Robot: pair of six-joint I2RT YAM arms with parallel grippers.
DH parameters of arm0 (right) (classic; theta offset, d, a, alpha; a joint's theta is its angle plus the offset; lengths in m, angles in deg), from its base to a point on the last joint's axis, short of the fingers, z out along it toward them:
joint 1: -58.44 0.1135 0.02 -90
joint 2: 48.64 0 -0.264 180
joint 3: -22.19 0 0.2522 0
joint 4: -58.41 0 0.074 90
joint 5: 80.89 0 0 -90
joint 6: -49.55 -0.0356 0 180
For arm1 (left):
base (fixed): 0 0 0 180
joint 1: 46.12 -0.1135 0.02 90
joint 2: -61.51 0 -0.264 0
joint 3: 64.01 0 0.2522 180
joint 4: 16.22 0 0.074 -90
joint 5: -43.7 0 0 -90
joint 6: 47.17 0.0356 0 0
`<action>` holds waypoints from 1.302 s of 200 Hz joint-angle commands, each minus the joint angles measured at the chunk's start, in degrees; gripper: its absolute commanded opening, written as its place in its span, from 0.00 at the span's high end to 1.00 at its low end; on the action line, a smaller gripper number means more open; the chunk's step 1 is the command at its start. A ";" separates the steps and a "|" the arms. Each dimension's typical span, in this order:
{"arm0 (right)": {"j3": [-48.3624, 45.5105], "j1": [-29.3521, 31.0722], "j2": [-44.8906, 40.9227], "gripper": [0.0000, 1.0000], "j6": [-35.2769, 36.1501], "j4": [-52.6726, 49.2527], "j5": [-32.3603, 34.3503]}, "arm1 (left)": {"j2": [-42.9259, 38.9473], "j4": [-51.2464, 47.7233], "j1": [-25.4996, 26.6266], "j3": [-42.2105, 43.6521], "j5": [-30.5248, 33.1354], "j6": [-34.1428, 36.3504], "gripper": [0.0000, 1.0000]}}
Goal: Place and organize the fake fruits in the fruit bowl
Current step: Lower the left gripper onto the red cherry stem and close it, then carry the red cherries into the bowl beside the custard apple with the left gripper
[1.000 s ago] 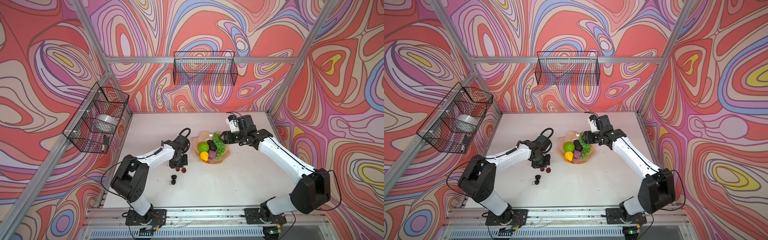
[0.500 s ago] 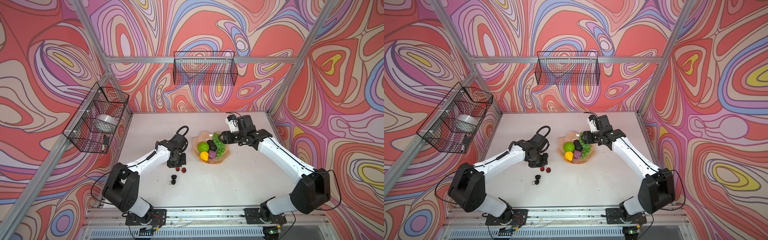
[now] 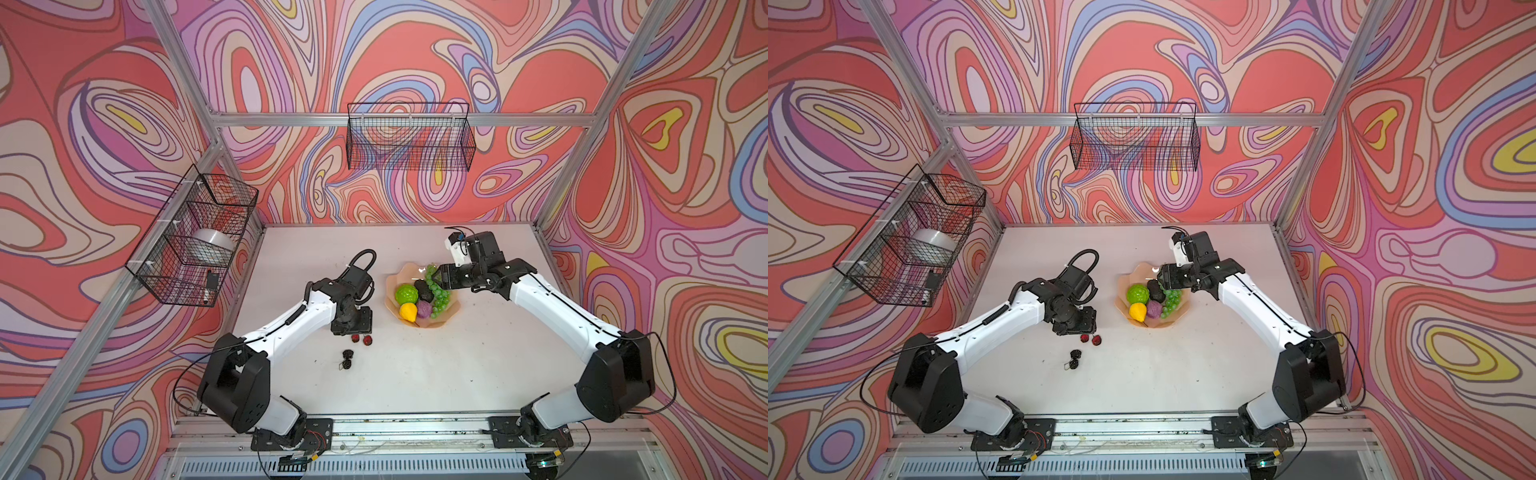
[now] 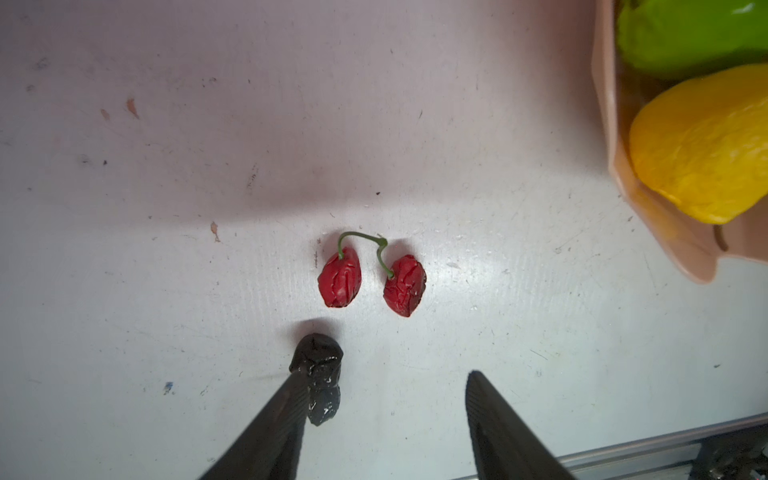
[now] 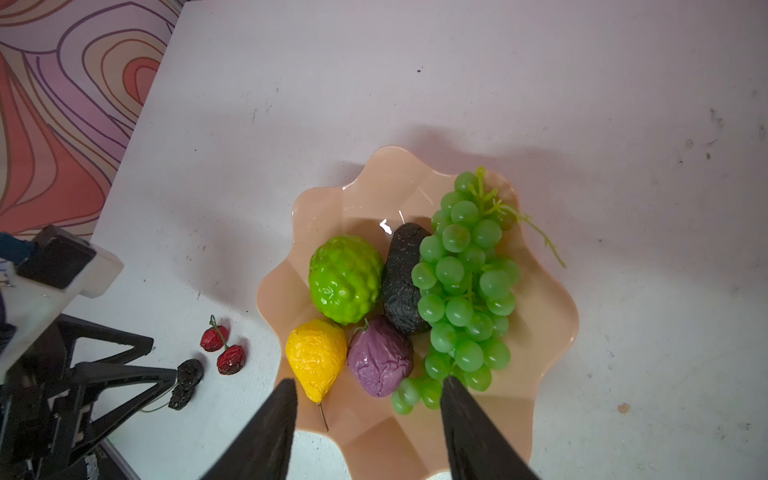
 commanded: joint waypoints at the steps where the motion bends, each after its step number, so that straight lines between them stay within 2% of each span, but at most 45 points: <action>1: 1.16 0.29 0.65 0.42 -0.12 0.13 0.07 | 2.90 0.87 -0.32 1.27 -0.83 1.48 0.35; 53: 1.43 0.36 1.50 0.42 -0.04 -0.08 0.19 | 8.21 3.83 -0.35 0.22 -0.44 2.22 0.42; 72: 1.33 0.37 1.89 0.42 -0.02 -0.05 0.10 | 9.98 4.37 -0.41 -0.15 0.34 2.13 0.50; 89: 1.17 0.46 2.16 0.42 -0.04 -0.08 0.13 | 11.24 4.86 -0.32 -0.24 0.42 1.78 0.62; 104: 0.86 0.44 2.07 0.42 0.04 -0.04 0.35 | 11.78 5.36 -0.31 0.05 0.62 1.43 0.65; 121: 0.72 0.44 2.04 0.42 0.05 -0.12 0.57 | 11.76 5.88 -0.33 0.21 0.73 1.31 0.76; 160: 0.14 0.43 2.14 0.42 0.04 0.16 0.51 | 11.04 6.69 -0.29 0.65 1.49 0.98 0.79; 206: 0.18 0.62 1.98 0.42 -0.11 0.22 0.56 | 9.31 8.29 -0.32 0.94 1.45 2.02 0.64; 260: 0.50 0.83 2.14 0.42 -0.13 -0.16 0.70 | 11.99 9.82 -0.35 -0.86 1.01 2.77 0.61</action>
